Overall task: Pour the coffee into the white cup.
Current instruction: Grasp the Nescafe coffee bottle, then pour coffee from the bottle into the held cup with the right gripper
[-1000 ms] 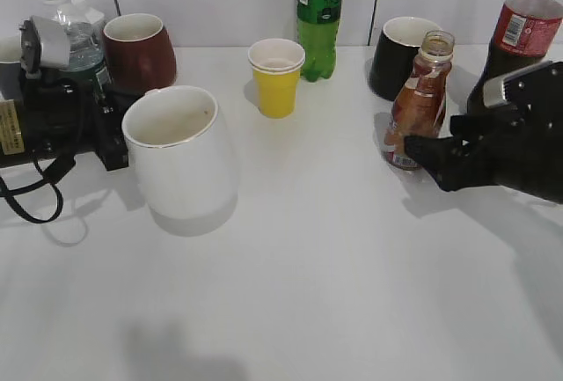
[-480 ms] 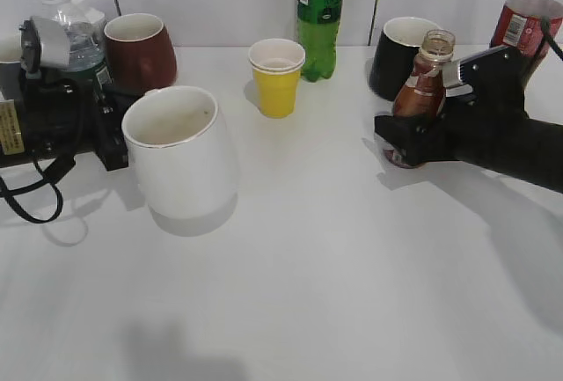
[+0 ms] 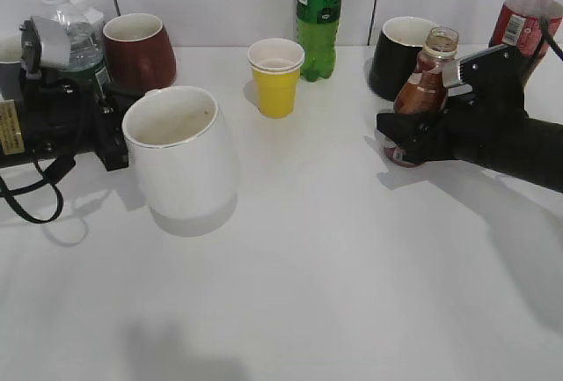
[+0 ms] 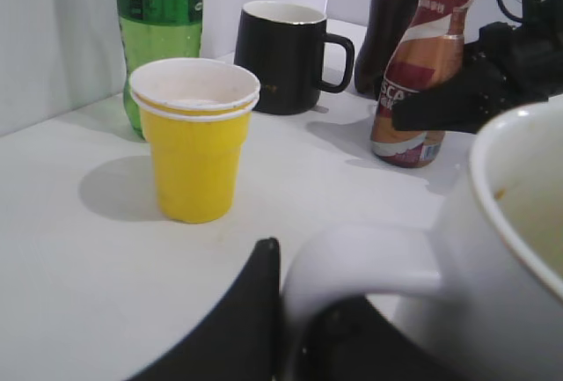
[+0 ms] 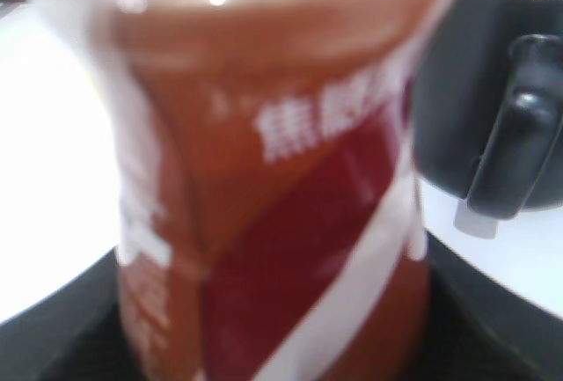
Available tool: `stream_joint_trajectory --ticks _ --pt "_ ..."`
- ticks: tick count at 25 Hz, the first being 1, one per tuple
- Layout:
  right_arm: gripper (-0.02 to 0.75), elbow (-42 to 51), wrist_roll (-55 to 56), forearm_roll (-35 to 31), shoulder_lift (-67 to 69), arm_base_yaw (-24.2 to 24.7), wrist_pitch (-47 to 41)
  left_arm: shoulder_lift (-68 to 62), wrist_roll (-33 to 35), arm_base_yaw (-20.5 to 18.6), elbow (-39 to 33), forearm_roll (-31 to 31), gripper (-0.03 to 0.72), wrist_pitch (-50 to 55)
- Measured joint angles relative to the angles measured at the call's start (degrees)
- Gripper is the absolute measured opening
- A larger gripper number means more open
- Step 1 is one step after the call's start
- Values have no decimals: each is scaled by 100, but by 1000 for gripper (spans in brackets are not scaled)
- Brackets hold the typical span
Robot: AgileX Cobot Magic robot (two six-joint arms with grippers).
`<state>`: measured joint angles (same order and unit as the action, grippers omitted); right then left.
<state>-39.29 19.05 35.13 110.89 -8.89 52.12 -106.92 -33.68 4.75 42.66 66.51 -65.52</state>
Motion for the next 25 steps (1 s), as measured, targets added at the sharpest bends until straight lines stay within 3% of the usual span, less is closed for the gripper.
stream_joint_trajectory --ticks 7,12,17,25 --pt "528 0 -30 103 -123 -2 -47 0 0 18 0 11 46 0" --pt "528 0 -482 392 -967 -28 -653 0 -3 181 177 113 45 10" --pt "527 -71 -840 510 -1877 -125 -1240 0 -88 563 495 119 45 171" --pt "527 -727 -1405 1036 -2376 -719 -2227 -1 -391 1309 1152 101 45 811"
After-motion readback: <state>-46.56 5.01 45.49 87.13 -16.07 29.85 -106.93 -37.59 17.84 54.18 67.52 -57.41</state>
